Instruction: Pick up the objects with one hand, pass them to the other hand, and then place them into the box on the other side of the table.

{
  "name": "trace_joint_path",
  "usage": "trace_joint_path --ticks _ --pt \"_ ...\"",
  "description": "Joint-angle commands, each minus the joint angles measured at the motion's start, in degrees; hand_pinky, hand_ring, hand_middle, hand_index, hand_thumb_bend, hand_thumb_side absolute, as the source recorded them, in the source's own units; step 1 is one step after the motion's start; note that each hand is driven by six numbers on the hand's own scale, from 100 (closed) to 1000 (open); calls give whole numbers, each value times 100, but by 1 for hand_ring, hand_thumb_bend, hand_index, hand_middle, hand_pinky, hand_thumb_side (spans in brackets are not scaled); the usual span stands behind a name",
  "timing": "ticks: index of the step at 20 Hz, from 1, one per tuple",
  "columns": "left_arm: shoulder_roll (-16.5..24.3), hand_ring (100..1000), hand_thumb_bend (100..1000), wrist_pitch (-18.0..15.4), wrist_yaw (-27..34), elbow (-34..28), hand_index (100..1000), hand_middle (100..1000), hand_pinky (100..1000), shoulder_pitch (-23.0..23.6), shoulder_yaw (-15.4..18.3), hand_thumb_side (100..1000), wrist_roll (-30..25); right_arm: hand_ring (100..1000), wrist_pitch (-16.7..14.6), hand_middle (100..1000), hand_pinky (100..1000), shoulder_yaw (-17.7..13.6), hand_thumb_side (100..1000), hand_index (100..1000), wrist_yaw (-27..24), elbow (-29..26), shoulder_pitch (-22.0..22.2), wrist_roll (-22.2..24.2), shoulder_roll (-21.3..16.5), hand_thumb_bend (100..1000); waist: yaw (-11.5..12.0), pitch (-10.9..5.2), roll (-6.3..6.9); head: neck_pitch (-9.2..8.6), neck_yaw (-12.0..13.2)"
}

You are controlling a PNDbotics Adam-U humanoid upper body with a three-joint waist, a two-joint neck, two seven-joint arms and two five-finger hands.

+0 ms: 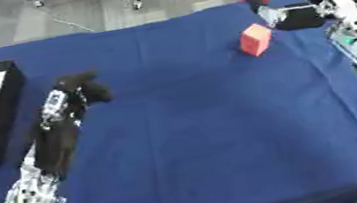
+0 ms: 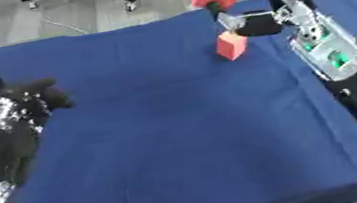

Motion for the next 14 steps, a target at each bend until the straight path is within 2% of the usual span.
trace_joint_path --ticks 1,5,9,14 --pt "-24 649 103 22 10 212 825 609 969 -108 -141 985 -26 853 44 538 782 123 182 552 -65 -534 -139 266 117 100 -24 -87 -21 -16 82" --pt "-111 648 100 11 -72 490 822 608 969 -218 -378 976 -160 856 308 541 783 252 185 554 -307 -1089 -169 608 226 100 -30 -86 -32 -16 114" --pt "-244 654 144 -42 -37 493 820 614 970 -387 -646 989 -418 867 648 546 783 313 182 551 -457 -1652 -8 954 272 100 -28 -78 -51 -16 125" --pt "-380 682 302 -102 311 267 847 651 979 -593 -946 978 -810 879 1063 552 783 345 179 550 -531 -2266 206 1334 324 100 -40 -66 -85 -16 137"
